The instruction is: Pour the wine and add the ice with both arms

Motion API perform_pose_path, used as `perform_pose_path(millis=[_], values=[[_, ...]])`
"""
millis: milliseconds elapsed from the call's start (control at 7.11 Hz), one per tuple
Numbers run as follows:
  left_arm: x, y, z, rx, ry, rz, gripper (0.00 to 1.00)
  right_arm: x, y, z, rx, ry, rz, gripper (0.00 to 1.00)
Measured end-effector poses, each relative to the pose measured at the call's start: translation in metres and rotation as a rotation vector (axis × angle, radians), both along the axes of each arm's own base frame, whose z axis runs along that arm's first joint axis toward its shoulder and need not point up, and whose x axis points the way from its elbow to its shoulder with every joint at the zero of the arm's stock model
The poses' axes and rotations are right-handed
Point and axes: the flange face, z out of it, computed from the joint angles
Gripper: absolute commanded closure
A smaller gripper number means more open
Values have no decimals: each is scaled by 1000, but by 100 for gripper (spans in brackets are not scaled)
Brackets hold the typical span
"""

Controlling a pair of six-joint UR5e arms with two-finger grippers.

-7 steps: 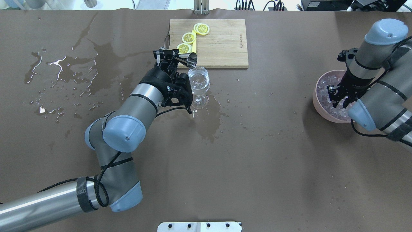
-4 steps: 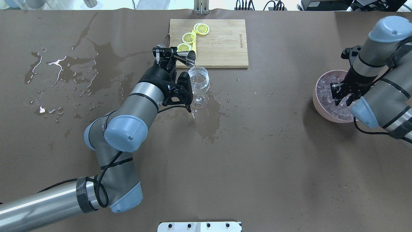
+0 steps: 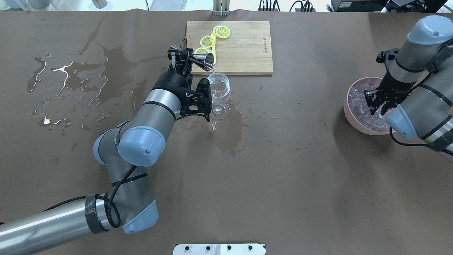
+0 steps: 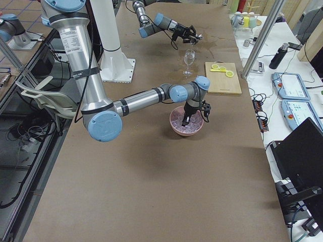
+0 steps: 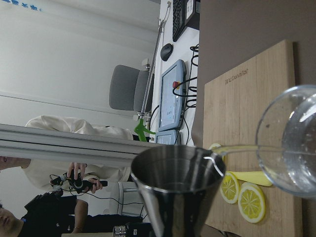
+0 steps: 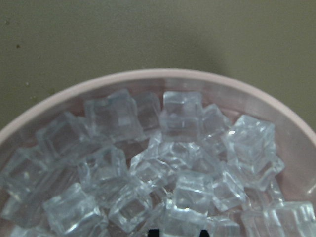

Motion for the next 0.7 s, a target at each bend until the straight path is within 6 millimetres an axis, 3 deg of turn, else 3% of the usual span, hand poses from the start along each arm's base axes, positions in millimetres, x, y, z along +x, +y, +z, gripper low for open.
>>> perform_pose_path(millis=[703], values=[[0,-3,-4,13,-87,-31,100,7,-3,0,-1,3,10,59]])
